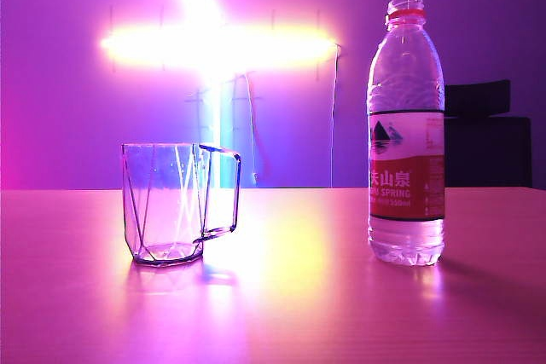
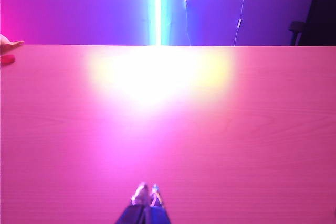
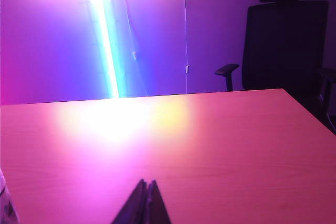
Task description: Pick up the mineral water bottle on the table and pour water into the mug until it's half full.
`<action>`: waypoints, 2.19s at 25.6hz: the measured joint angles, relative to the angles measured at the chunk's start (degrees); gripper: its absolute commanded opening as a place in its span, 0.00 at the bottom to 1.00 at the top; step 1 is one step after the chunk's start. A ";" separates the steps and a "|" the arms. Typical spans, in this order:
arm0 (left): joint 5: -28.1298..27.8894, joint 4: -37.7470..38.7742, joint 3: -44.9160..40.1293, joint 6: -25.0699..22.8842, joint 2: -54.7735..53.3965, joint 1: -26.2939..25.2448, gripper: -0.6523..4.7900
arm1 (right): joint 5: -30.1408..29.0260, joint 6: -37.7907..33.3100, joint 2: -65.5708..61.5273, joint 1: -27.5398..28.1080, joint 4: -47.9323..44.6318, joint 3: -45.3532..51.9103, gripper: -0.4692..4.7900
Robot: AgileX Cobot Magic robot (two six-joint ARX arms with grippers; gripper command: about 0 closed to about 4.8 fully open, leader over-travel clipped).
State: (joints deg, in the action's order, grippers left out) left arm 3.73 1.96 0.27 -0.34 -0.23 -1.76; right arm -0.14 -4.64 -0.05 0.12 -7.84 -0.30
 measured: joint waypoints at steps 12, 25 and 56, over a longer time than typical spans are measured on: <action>-0.33 -0.02 0.00 0.00 -0.04 1.09 0.12 | -0.02 0.00 0.00 0.00 0.00 0.00 0.09; -3.69 0.09 0.00 0.00 -6.58 33.83 0.12 | -15.17 -12.31 -0.02 0.00 0.00 -0.59 0.19; -3.72 0.20 0.00 0.00 -7.15 36.79 0.12 | 0.46 0.63 -63.25 -27.50 -40.61 -5.53 1.00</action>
State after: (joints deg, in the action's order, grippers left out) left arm 0.01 2.15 0.27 -0.34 -7.38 35.03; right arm 0.32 -4.01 -63.31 -27.38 -48.45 -5.82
